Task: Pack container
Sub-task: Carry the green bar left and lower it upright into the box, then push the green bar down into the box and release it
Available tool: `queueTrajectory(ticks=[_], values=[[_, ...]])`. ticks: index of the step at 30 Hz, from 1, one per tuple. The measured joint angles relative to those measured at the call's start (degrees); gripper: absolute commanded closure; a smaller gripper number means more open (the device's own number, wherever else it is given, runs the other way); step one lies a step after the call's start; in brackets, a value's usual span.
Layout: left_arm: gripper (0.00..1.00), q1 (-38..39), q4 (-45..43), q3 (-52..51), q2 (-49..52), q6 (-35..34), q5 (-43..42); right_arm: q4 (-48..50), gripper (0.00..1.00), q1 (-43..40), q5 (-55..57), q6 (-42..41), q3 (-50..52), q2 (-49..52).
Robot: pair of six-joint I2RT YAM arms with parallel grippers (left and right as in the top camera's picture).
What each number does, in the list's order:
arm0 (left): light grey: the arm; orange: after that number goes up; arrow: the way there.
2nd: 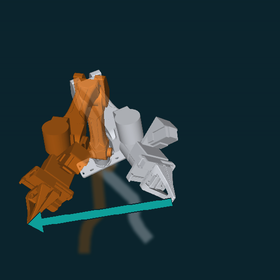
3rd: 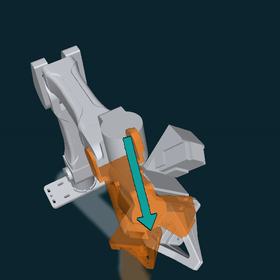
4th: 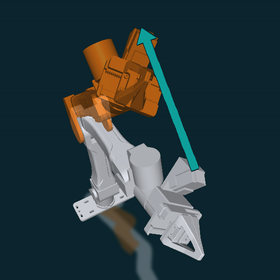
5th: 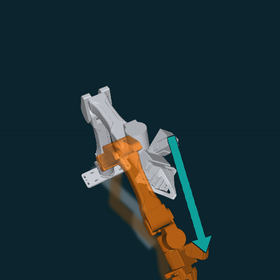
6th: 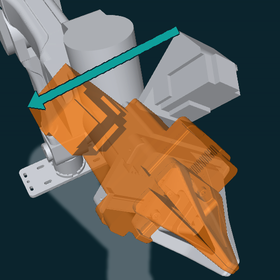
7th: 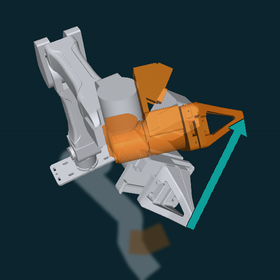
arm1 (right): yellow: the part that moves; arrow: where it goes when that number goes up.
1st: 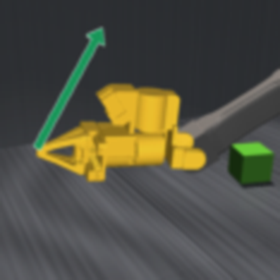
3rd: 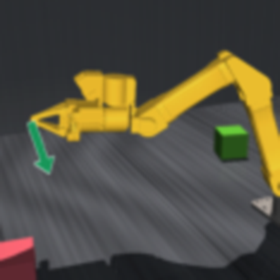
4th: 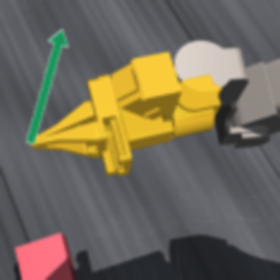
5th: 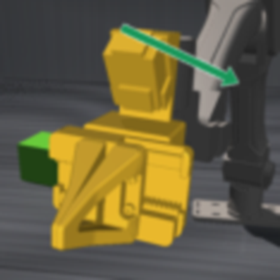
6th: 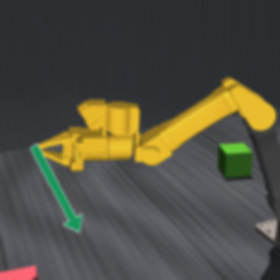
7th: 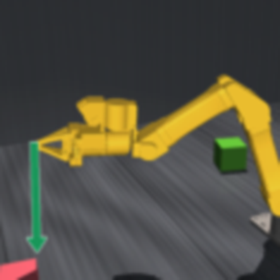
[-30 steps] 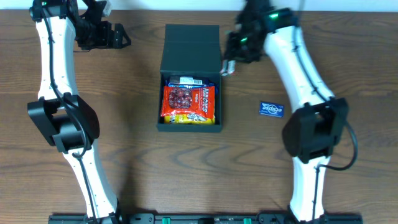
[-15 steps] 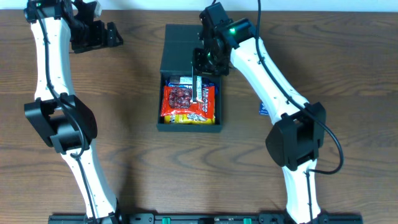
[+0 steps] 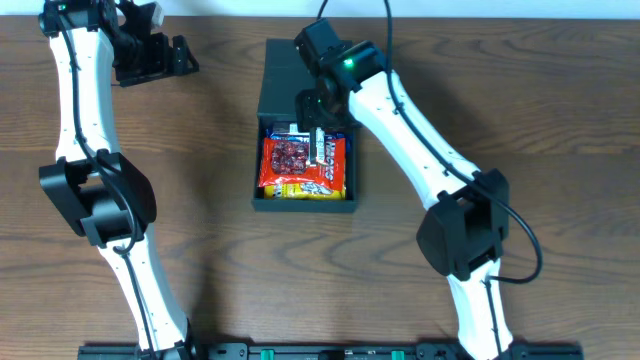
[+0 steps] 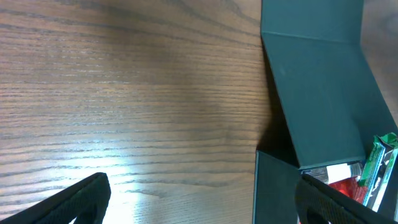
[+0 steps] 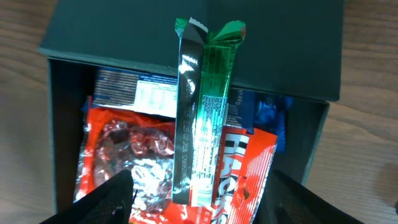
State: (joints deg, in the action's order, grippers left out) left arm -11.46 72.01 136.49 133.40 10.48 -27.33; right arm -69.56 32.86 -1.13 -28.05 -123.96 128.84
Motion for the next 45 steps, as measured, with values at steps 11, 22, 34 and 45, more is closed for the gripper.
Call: queueTrajectory(ticks=[11, 22, 34, 45], values=[[0.05, 0.0, 0.02, 0.0, 0.0, 0.0, -0.68, 1.33, 0.37, 0.24, 0.72, 2.69, 0.72, 5.2], [0.04, 0.0, 0.04, 0.0, 0.0, 0.0, -0.76, 2.19, 0.61, 0.24, 0.31, 6.21, 0.72, 5.77], [0.04, 0.0, 0.24, 0.0, 0.0, 0.0, -0.76, 2.25, 0.72, 0.24, 0.28, 21.68, 0.72, 5.77], [0.05, -0.02, 0.44, 0.0, 0.0, -0.02, 2.62, 1.73, 0.67, 0.24, -1.38, 45.38, 0.72, 4.96]])
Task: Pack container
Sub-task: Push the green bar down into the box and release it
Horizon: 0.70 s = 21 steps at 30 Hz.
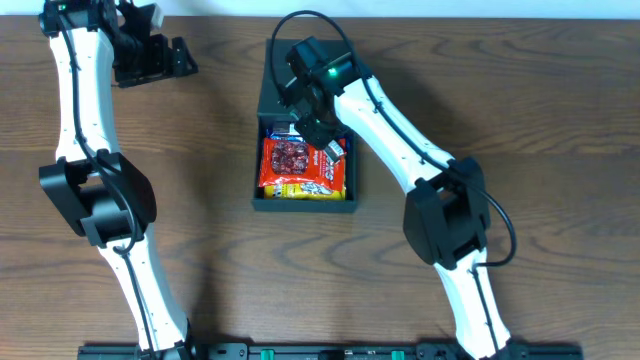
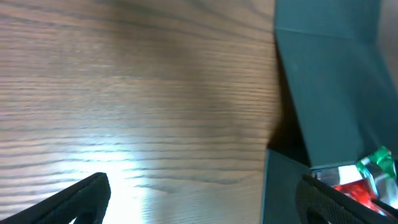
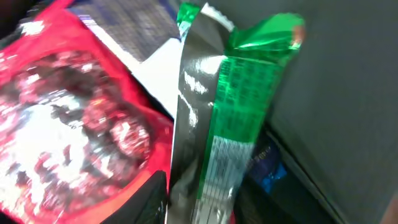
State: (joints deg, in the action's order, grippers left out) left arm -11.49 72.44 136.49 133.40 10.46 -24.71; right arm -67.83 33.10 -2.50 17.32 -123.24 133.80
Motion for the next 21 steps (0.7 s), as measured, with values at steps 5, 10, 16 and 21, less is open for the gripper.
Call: queueTrajectory(ticks=[5, 10, 16, 21], values=[[0.04, 0.0, 0.0, 0.0, 0.0, 0.02, 2.03, -0.04, 0.66, 0.11, -3.52, 6.45, 0.0, -1.95], [0.05, 0.0, 0.33, 0.0, 0.0, 0.02, 2.67, 0.63, 0.44, 0.48, -4.35, 9.9, 0.0, -2.25], [0.05, 0.0, 0.68, 0.0, 0.0, 0.02, 2.67, 2.69, 0.4, 0.57, -0.13, 9.07, 0.0, -2.27], [0.05, 0.0, 0.68, 0.0, 0.0, 0.02, 2.67, 2.69, 0.44, 0.57, 2.34, 8.41, 0.0, -2.27]])
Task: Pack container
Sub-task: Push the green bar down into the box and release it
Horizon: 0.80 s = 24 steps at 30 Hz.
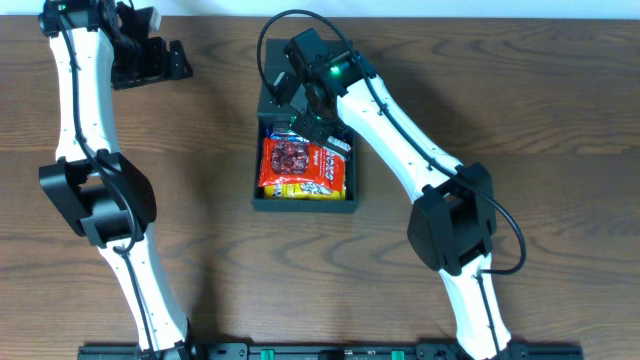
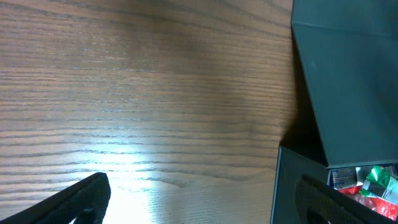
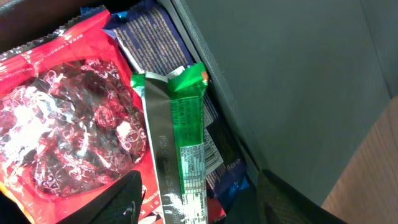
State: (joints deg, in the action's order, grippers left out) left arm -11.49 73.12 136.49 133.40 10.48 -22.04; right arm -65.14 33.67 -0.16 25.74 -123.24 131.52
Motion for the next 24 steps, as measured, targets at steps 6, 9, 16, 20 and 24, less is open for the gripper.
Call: queueTrajectory(ticks=[6, 9, 16, 20, 24], values=[[0.04, 0.0, 0.02, 0.0, 0.0, 0.0, 0.0, -1.05, 0.46, 0.0, -0.48, 0.04, 0.11, 0.0], [0.05, 0.0, 0.02, 0.0, 0.0, 0.0, 0.0, -1.49, 0.46, 0.0, -0.9, 0.48, 0.11, 0.09], [0.04, 0.0, -0.02, 0.0, 0.0, 0.0, 0.0, -4.04, 0.44, 0.0, -2.62, 2.47, 0.13, 1.22], [0.05, 0.0, -0.04, 0.0, 0.0, 0.0, 0.0, -4.22, 0.41, 0.0, -3.56, 3.56, 0.33, 1.9], [0.05, 0.0, -0.07, 0.0, 0.0, 0.0, 0.0, -4.24, 0.45, 0.0, -4.57, 4.74, 0.37, 2.25]])
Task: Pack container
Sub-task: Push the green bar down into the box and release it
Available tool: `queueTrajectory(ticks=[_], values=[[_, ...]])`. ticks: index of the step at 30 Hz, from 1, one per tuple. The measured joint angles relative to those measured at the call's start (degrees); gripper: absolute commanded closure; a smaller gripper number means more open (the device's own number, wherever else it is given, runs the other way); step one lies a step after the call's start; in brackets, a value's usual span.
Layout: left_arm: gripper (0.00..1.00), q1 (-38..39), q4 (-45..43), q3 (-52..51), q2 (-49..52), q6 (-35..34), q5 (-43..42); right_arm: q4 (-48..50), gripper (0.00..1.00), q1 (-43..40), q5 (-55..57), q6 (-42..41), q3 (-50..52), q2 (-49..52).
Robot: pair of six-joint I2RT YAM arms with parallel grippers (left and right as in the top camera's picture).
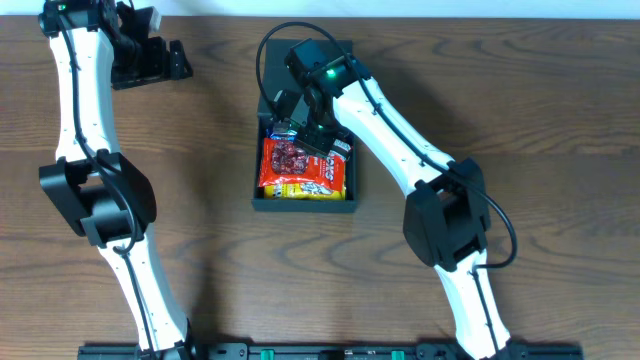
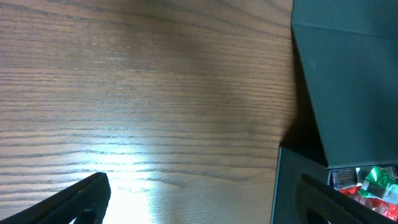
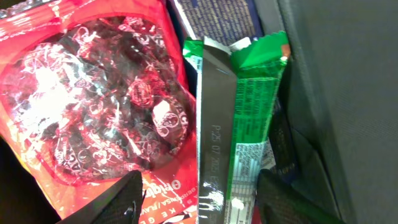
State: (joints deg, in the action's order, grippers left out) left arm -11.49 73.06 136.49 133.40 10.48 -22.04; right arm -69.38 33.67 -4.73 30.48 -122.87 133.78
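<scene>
A dark box point(image 1: 300, 206) stands open mid-table, its lid point(image 1: 278, 75) folded back. Inside lie a red candy bag point(image 1: 290, 157), a yellow packet point(image 1: 300, 186) and a blue wrapper point(image 3: 217, 15). My right gripper point(image 1: 318, 135) reaches into the back of the box. In the right wrist view the right gripper point(image 3: 202, 205) is shut on a green-and-silver bar point(image 3: 249, 112), which lies along the right edge of the red bag point(image 3: 93, 93), next to the lid's wall. My left gripper point(image 1: 175, 55) is open, far left of the box; nothing lies between its fingers point(image 2: 87, 196).
Bare brown wood table point(image 2: 143, 93) lies under the left gripper. The box's lid point(image 2: 348, 87) and a corner of the snacks show at the right of the left wrist view. Both white arms run from the near table edge.
The right gripper has shifted a little toward the front of the box, still holding the bar, which now sits lower against the red bag. The left arm has not moved.
The right gripper first held the green bar upright above the back of the open box. Then it was turned and close over the snacks. Then the bar pointed at the gap by the lid, and now rests beside the red bag. The left gripper stayed open.
</scene>
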Motion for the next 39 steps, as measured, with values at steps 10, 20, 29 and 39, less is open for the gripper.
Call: queueTrajectory(ticks=[10, 20, 29, 39], values=[[0.05, 0.0, 0.07, 0.0, 0.0, 0.0, 0.0, 1.16, 0.6, -0.13, -0.87, 0.81, 0.04, 1.6], [0.05, 0.0, 0.22, 0.0, 0.0, 0.0, 0.0, 1.51, 0.81, -0.39, -1.07, 1.36, 0.09, 1.84], [0.05, 0.0, 0.22, 0.0, 0.0, 0.0, 0.0, 1.49, 0.82, -0.22, -1.14, 1.27, 0.07, 1.84], [0.04, 0.0, 0.02, 0.0, 0.0, 0.0, 0.0, 1.77, 0.81, 3.3, -1.53, 1.29, -1.64, 1.84]])
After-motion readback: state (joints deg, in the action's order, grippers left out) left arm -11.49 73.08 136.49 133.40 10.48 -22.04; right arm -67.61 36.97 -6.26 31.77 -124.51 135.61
